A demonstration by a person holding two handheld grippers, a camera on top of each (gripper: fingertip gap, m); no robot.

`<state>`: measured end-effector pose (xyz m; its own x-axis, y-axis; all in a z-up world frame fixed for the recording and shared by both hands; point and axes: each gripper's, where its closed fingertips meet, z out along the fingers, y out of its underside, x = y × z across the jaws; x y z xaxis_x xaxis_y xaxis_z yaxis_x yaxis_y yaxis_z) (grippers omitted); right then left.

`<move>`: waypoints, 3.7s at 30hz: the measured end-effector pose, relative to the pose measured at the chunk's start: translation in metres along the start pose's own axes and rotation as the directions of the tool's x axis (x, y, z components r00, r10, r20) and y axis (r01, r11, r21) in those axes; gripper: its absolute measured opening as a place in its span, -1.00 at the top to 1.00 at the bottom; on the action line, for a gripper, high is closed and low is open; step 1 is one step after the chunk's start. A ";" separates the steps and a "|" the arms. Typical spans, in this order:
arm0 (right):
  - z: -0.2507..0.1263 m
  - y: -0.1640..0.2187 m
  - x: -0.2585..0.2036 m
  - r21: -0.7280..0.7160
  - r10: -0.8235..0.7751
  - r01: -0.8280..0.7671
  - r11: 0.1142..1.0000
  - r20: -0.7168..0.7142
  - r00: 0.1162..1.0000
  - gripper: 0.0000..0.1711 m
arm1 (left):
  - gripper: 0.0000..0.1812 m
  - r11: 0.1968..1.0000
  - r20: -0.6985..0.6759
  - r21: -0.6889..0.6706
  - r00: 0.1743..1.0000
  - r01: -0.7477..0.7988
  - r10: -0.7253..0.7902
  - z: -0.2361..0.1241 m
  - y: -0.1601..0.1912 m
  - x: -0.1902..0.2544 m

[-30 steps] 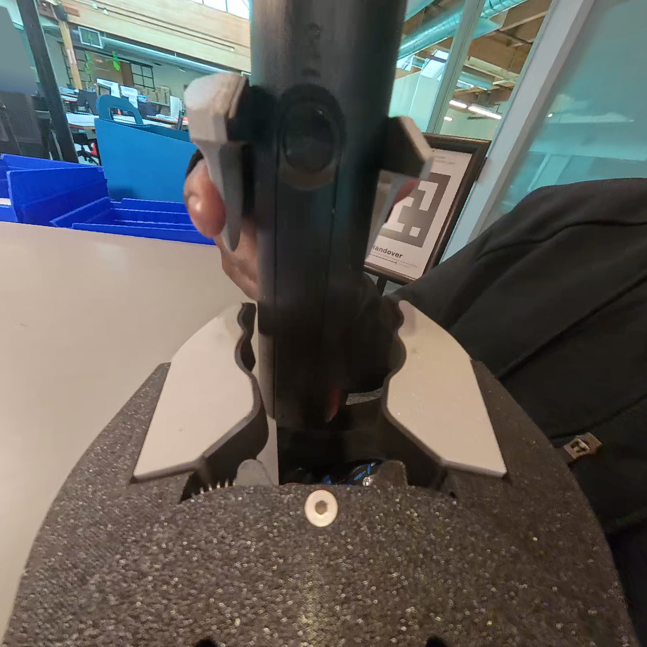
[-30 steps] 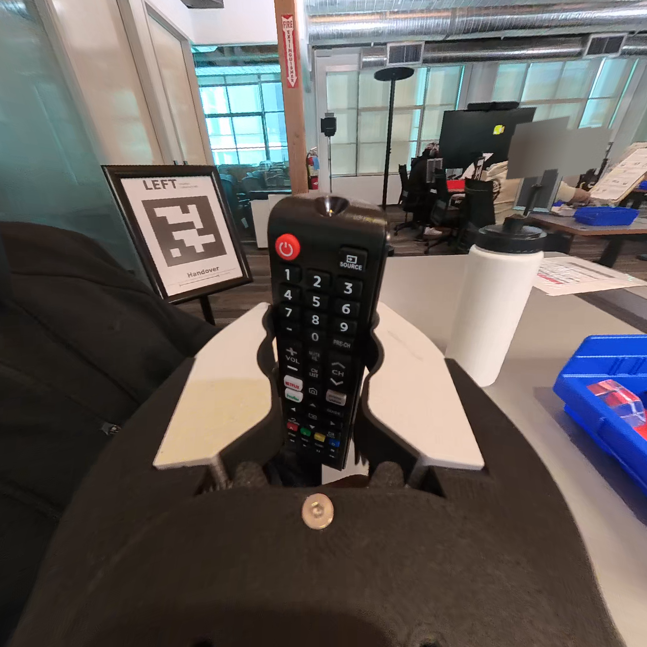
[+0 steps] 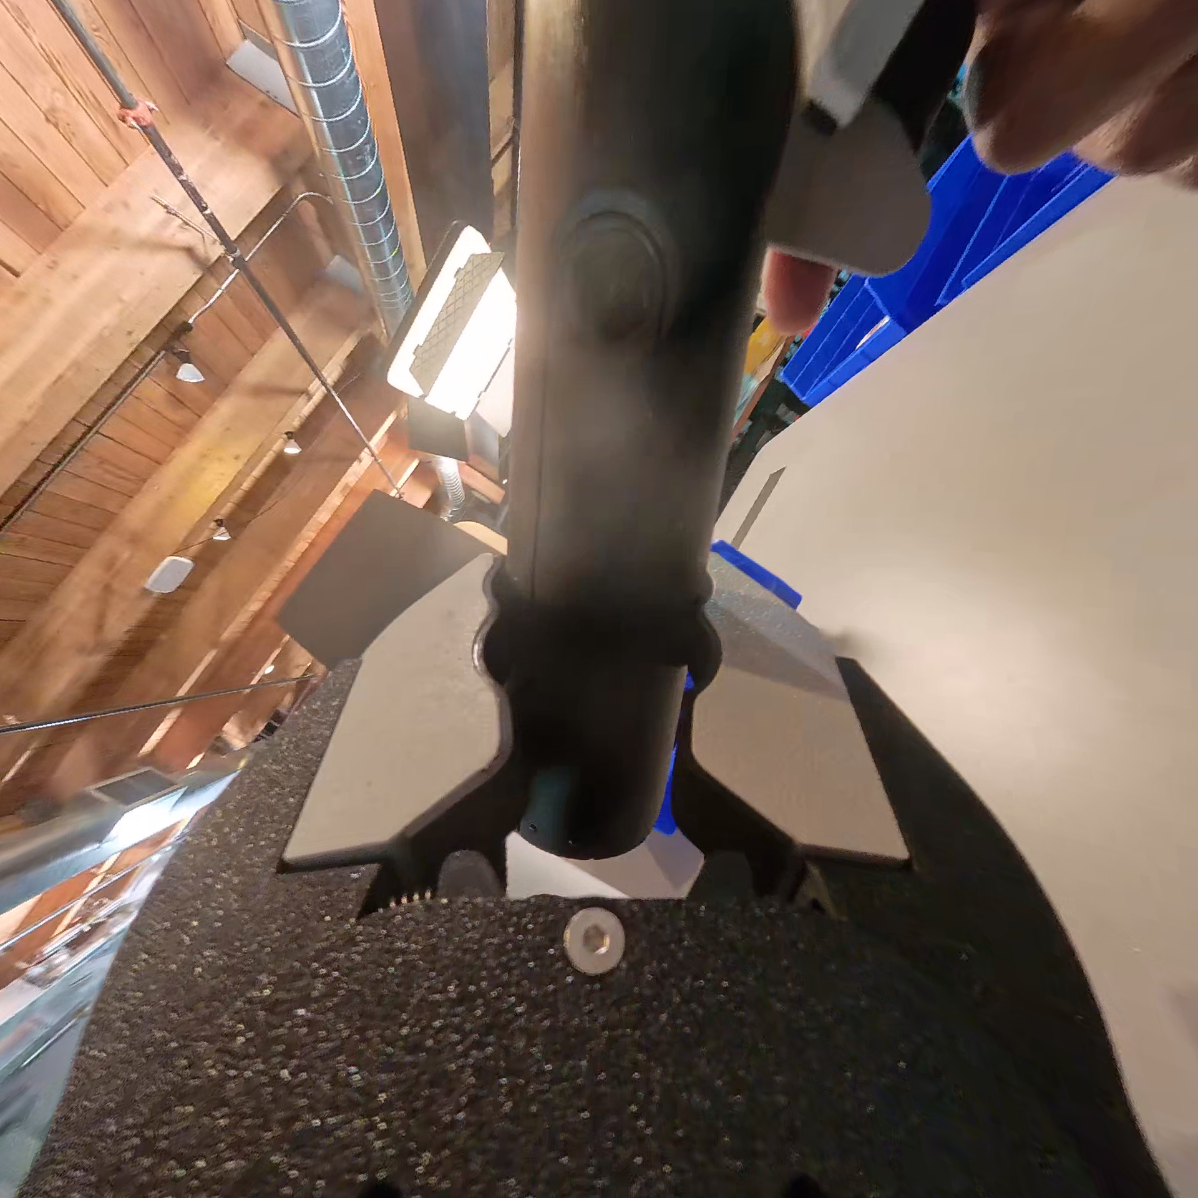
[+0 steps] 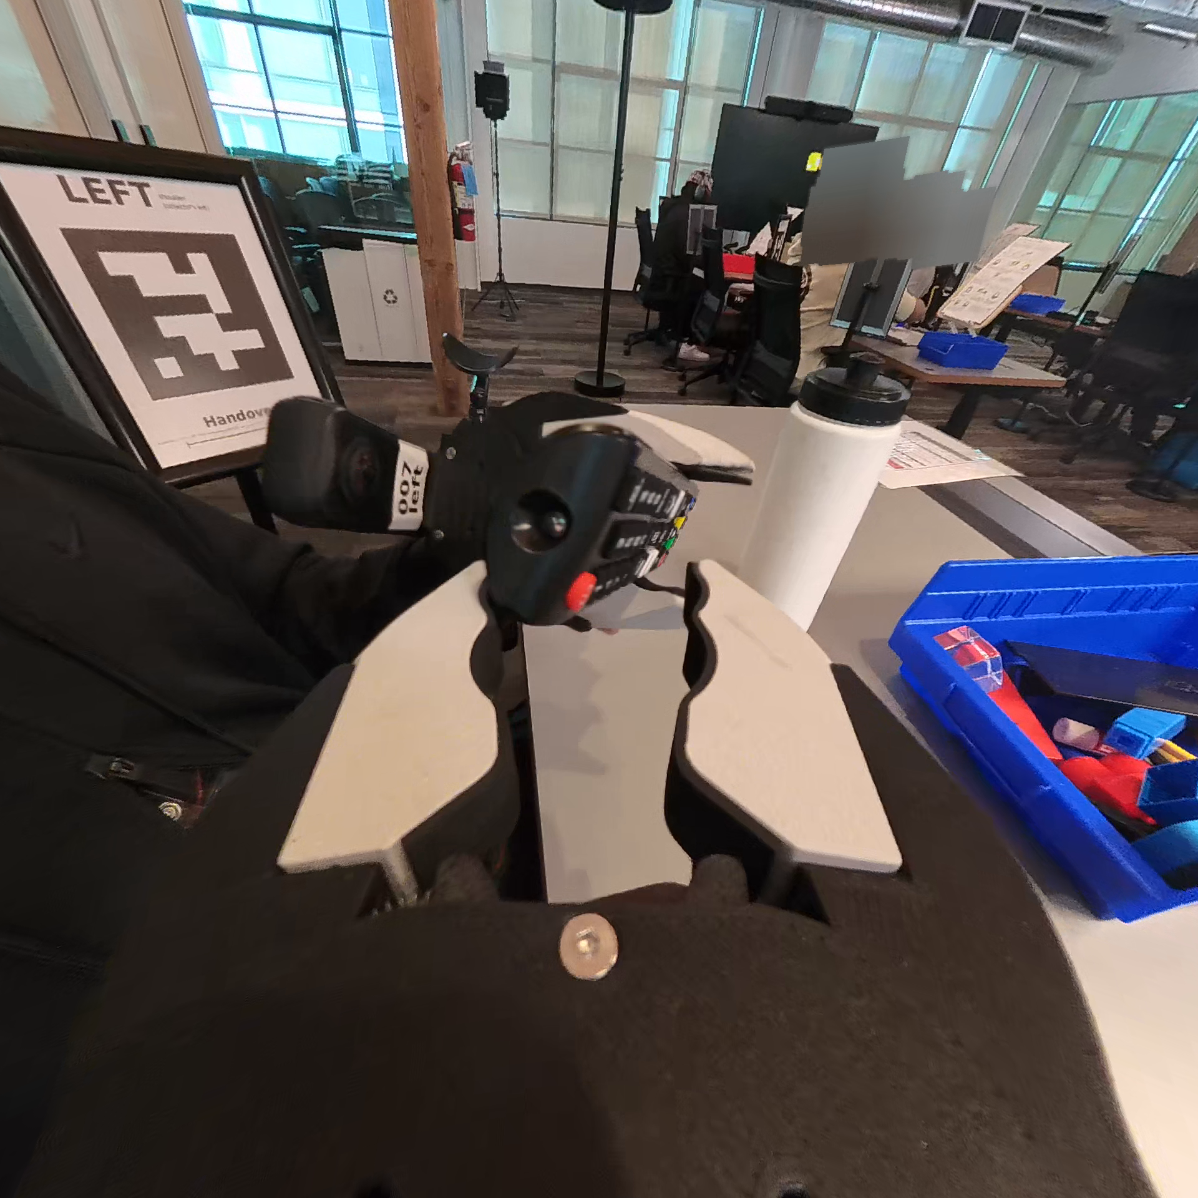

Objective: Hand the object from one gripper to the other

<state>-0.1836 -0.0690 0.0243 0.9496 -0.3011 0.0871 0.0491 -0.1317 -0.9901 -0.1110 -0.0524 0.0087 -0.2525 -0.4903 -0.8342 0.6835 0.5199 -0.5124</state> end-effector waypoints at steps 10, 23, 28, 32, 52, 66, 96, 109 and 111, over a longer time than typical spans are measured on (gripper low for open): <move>0.016 0.022 0.023 -0.137 -0.085 0.059 0.989 -0.190 0.978 0.55 | 0.41 0.953 0.127 -0.104 0.946 -0.285 0.297 0.006 0.009 0.001; 0.013 0.035 0.026 -0.318 -0.728 0.661 0.679 -0.177 0.663 0.66 | 0.15 0.948 -0.331 0.052 0.901 0.313 -0.280 -0.019 0.022 0.006; 0.010 0.030 -0.002 -0.130 -0.714 0.704 0.698 -0.068 0.696 0.66 | 0.22 0.814 -0.597 0.136 0.703 0.564 -0.387 -0.047 0.005 0.019; 0.010 0.024 -0.010 -0.013 -0.681 0.681 0.732 -0.047 0.731 0.66 | 0.46 0.729 -0.721 0.192 0.599 0.657 -0.349 -0.063 -0.017 0.029; -0.041 0.047 0.130 -0.084 -0.269 0.259 0.962 -0.442 0.856 0.47 | 0.73 0.821 -0.133 -0.047 0.811 0.570 -0.570 0.010 0.042 -0.022; -0.057 0.077 0.171 -0.058 -0.120 0.105 0.993 -0.520 0.845 0.53 | 0.73 0.801 0.168 -0.485 0.937 0.350 -0.307 0.161 0.157 -0.032; -0.068 0.093 0.178 -0.109 -0.117 0.069 0.992 -0.525 0.843 0.55 | 0.21 0.513 -0.182 -0.843 0.813 0.160 -0.554 0.165 0.210 0.059; -0.072 0.098 0.180 -0.136 -0.121 0.057 0.989 -0.521 0.845 0.55 | 0.32 0.676 -0.354 -0.735 0.823 0.049 -0.445 0.204 0.162 0.031; -0.074 0.099 0.180 -0.140 -0.123 0.058 0.989 -0.523 0.843 0.55 | 0.34 0.677 -0.391 -0.736 0.836 -0.031 -0.386 0.226 0.180 0.029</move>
<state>-0.0310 -0.2056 -0.0499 0.6328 -0.7318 0.2532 0.0603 -0.2794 -0.9583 0.1593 -0.1307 -0.0621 -0.7425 -0.3373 -0.5787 -0.0335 0.8815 -0.4709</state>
